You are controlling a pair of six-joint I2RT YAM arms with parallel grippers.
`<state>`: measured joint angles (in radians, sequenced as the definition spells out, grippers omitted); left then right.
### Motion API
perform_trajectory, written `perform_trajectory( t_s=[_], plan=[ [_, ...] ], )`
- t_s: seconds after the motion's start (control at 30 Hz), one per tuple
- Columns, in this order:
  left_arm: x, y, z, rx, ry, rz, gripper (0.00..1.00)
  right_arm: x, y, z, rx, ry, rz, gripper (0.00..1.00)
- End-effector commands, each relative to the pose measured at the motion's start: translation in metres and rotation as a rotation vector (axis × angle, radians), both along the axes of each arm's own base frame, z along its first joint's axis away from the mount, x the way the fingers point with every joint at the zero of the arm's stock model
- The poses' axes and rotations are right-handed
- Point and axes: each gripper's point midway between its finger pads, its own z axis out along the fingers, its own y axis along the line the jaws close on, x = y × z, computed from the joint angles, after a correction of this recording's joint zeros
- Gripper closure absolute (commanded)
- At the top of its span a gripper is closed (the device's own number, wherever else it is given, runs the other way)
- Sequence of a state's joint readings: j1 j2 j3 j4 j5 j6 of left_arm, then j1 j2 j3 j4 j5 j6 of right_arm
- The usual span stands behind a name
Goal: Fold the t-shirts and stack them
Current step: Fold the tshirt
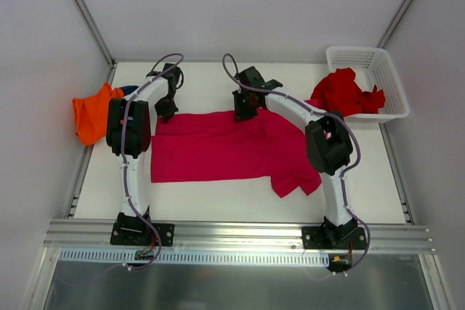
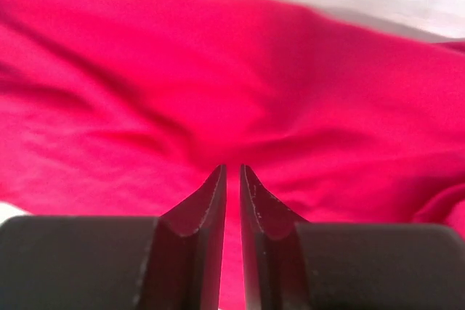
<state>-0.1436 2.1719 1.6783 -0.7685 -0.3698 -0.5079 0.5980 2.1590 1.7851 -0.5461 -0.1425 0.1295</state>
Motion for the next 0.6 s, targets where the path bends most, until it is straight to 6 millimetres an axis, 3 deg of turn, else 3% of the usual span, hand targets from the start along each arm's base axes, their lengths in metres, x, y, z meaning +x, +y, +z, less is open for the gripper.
perform_trajectory(
  t_s=[0.0, 0.2, 0.4, 0.43, 0.57],
  plan=[
    [0.012, 0.007, -0.001, -0.017, 0.016, 0.006, 1.00, -0.008, 0.021, 0.051, 0.072, -0.105, 0.066, 0.84],
    [0.031, 0.014, -0.004, -0.054, 0.014, 0.023, 1.00, -0.005, 0.042, 0.059, 0.128, -0.109, 0.107, 0.75],
    [0.037, 0.020, -0.007, -0.082, 0.019, 0.040, 1.00, 0.014, 0.072, 0.040, 0.191, -0.092, 0.143, 0.66],
    [0.037, 0.021, -0.007, -0.083, 0.019, 0.041, 1.00, 0.015, 0.077, 0.027, 0.196, -0.074, 0.146, 0.66],
    [0.037, 0.022, -0.008, -0.087, 0.021, 0.043, 1.00, 0.027, 0.108, 0.023, 0.323, -0.064, 0.173, 0.63]
  ],
)
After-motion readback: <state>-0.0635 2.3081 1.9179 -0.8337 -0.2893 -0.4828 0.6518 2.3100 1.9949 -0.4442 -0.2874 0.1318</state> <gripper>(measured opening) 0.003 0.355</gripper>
